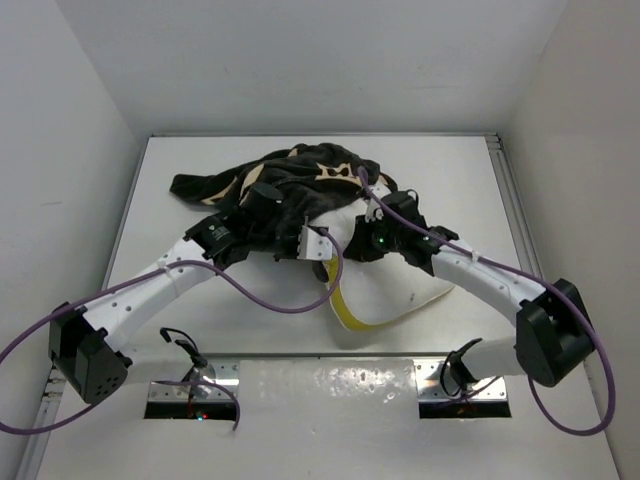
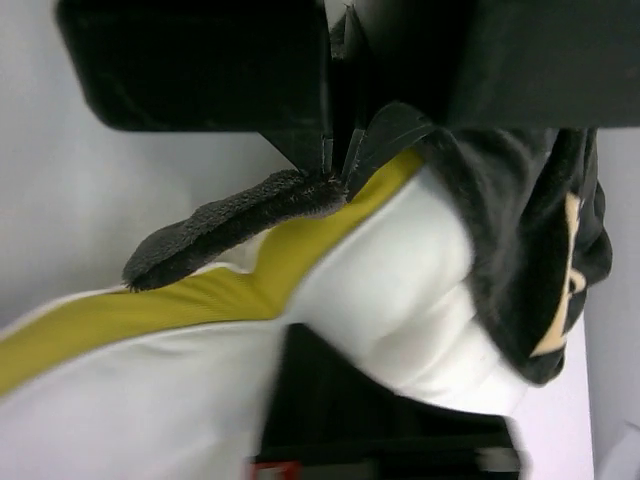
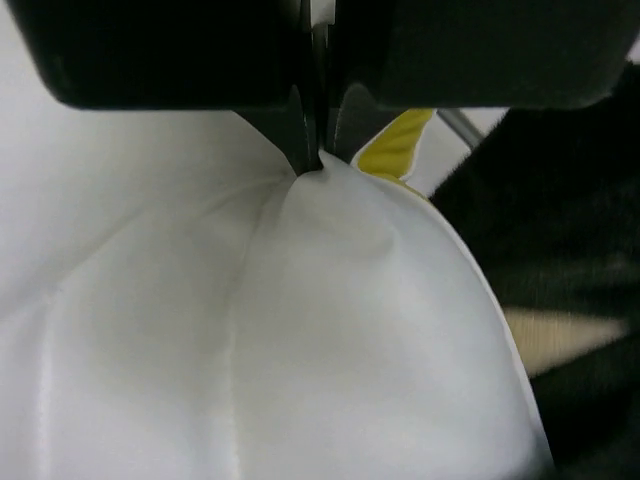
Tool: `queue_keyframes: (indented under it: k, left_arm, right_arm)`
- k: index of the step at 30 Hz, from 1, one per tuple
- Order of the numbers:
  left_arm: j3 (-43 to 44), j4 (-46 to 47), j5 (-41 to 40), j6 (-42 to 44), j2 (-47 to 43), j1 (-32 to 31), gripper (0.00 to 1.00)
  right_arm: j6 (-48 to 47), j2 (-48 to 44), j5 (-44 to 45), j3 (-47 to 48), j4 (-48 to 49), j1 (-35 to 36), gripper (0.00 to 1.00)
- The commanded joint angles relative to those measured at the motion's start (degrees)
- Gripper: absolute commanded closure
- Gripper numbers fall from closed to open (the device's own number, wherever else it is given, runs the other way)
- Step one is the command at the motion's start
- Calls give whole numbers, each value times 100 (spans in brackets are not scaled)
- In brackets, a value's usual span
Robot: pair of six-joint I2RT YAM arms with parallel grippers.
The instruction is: Put the pillow into the pillowcase
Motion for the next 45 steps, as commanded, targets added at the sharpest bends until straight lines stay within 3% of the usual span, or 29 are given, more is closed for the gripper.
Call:
queue_keyframes:
  k: [1,5,10,12,13,14,15,18,20,21,22,23,24,25,26,27,28,29,31,32,34,36,41,45]
  left_arm:
    - [-18,-52,752,626,-464,-27,100]
    - [-194,-597,1139,1127,-543,-44,100]
    - [-466,-458,1052,971,-710,9,100]
    - [-589,-134,886,646,-789,26,56]
    - [-616,-63,833,383,-807,26,39]
    - [-616,51,789,259,-825,52,8]
    - [-642,191,658,-169,-860,53,3]
    - [-721,1174,-156,-1303,-869,193,0]
    - [-695,1797,-703,-2376,-747,377,0]
    - [-573,1905,-1210,-2605,-511,430,12]
    - [-467,1941,-1398,-2956,-178,526,51]
    - [-336,1916,-1548,-3090,-174,571,69]
    - [-82,1854,-1689,-3169,147,606,83]
    - [77,1697,-1681,-3231,333,632,90]
    - [331,1626,-1673,-3240,649,633,93]
    - [455,1564,-1707,-3249,800,624,93]
    - [604,1529,-1751,-3319,975,606,89]
    - [745,1407,-1787,-3363,1334,606,70]
    - [1272,1231,-1901,-3433,1722,624,48]
    - [1457,1178,-1945,-3451,2081,624,44]
    - [2063,1125,-2129,-3469,2425,624,32]
    - [2678,1133,-2496,-3530,2979,632,28]
    - [4512,703,-3175,-3732,4647,755,27]
    - [4587,1193,-3088,-3917,5028,791,27]
  right_arm:
    - [1327,-12,543,-38,2420,-434,100]
    - [2032,-136,1466,-337,3231,-348,100]
    - [1980,83,1590,-566,3364,49,100]
    - [1867,224,1240,-645,3320,102,100]
    - [1770,251,1134,-663,3267,171,100]
    - [1508,277,985,-681,3197,216,99]
    - [1366,269,932,-690,3049,251,78]
    - [944,59,641,-804,2863,295,26]
    - [777,-161,658,-891,2801,216,16]
    - [663,-284,772,-961,2784,173,15]
    - [627,-485,808,-945,2705,-19,24]
    - [627,-548,791,-901,2644,-160,44]
    - [635,-566,756,-805,2408,-284,77]
    - [635,-505,712,-691,2205,-581,100]
    - [575,-418,642,-394,2029,-758,100]
    - [530,-313,563,-199,1610,-907,92]
    - [495,-181,449,-32,1441,-1161,71]
    - [416,125,369,291,1308,-1303,45]
    - [284,617,133,627,1141,-1628,21]
    - [127,803,79,977,1140,-1725,4]
    - [-76,1198,-61,1583,851,-1988,1]
    - [-392,1875,-106,2024,667,-2191,1]
    - [-796,3211,-613,3466,410,-2491,1]
    - [-1025,4168,-1782,3941,841,-2588,1]
